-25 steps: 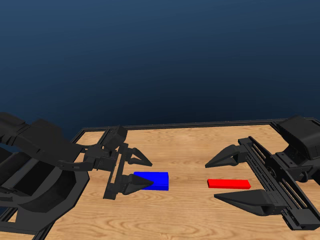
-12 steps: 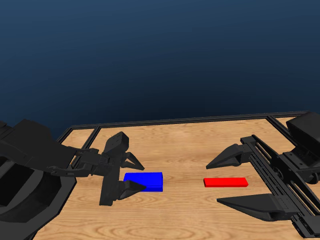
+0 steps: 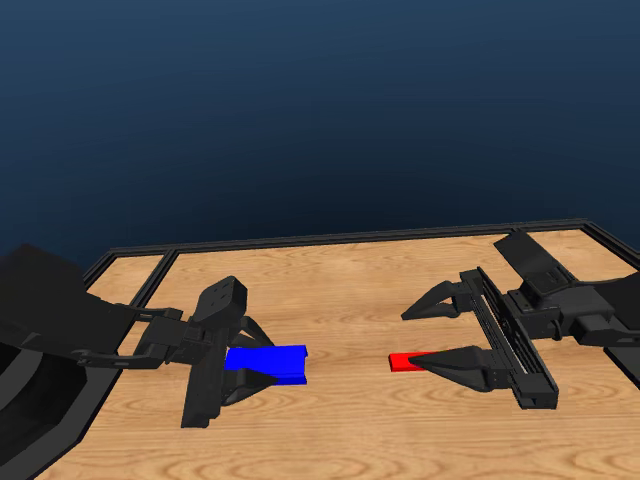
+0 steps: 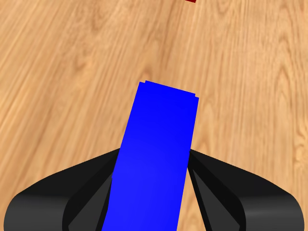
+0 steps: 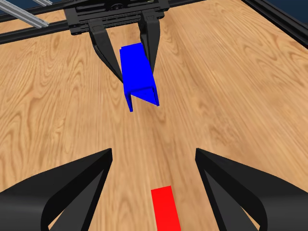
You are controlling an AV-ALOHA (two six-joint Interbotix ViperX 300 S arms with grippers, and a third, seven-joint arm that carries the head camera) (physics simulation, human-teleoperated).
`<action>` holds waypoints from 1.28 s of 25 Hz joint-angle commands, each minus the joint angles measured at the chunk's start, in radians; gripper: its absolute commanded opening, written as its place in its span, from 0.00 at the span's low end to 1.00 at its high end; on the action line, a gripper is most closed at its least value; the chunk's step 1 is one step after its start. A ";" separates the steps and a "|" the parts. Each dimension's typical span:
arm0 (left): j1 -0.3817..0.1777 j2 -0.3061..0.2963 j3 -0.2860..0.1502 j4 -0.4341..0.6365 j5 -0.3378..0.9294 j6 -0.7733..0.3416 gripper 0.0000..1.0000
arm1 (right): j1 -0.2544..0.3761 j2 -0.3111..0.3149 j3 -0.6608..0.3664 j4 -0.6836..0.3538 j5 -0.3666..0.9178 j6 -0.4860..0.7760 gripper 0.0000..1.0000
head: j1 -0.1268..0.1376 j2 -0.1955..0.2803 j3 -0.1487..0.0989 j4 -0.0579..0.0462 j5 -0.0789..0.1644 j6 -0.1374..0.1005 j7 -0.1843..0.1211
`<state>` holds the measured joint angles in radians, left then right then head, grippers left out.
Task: Insert peg into socket
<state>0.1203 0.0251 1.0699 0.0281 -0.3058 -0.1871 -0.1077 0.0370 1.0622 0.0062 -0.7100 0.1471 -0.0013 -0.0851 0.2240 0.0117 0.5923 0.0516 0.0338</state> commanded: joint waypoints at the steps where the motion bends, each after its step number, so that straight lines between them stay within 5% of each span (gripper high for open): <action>1: -0.002 0.016 -0.004 -0.003 -0.026 -0.050 0.00 | -0.052 0.027 -0.002 0.004 0.022 0.005 1.00 | -0.010 -0.007 -0.018 -0.005 -0.003 -0.014 -0.024; 9: 0.004 0.011 0.009 -0.008 -0.061 -0.058 0.00 | -0.044 0.097 -0.021 -0.018 0.087 0.041 1.00 | -0.023 -0.010 -0.015 -0.015 0.015 -0.045 -0.064; 25: 0.012 0.029 0.029 0.001 -0.125 -0.079 0.00 | -0.023 0.078 0.083 0.028 0.087 0.057 1.00 | -0.023 -0.008 -0.016 -0.024 0.034 -0.078 -0.074; 26: 0.012 0.032 0.030 0.003 -0.133 -0.083 0.00 | -0.021 0.081 0.091 0.034 0.085 0.057 0.90 | -0.024 -0.008 -0.016 -0.024 0.035 -0.079 -0.075; 27: 0.013 0.033 0.023 0.000 -0.137 -0.086 0.00 | -0.016 0.078 0.094 0.041 0.072 0.054 0.00 | -0.025 -0.008 -0.016 -0.025 0.034 -0.082 -0.076; 32: 0.016 0.043 0.040 0.012 -0.174 -0.112 0.00 | 0.013 0.083 0.082 0.075 0.078 0.012 0.00 | -0.027 -0.013 -0.013 -0.027 0.037 -0.089 -0.077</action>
<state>0.1354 0.0549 1.1072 0.0445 -0.4530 -0.2163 -0.1088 0.1321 1.1561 0.0700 -0.6084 0.1764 -0.0276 -0.0850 0.2238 -0.0153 0.6380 -0.0352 -0.0433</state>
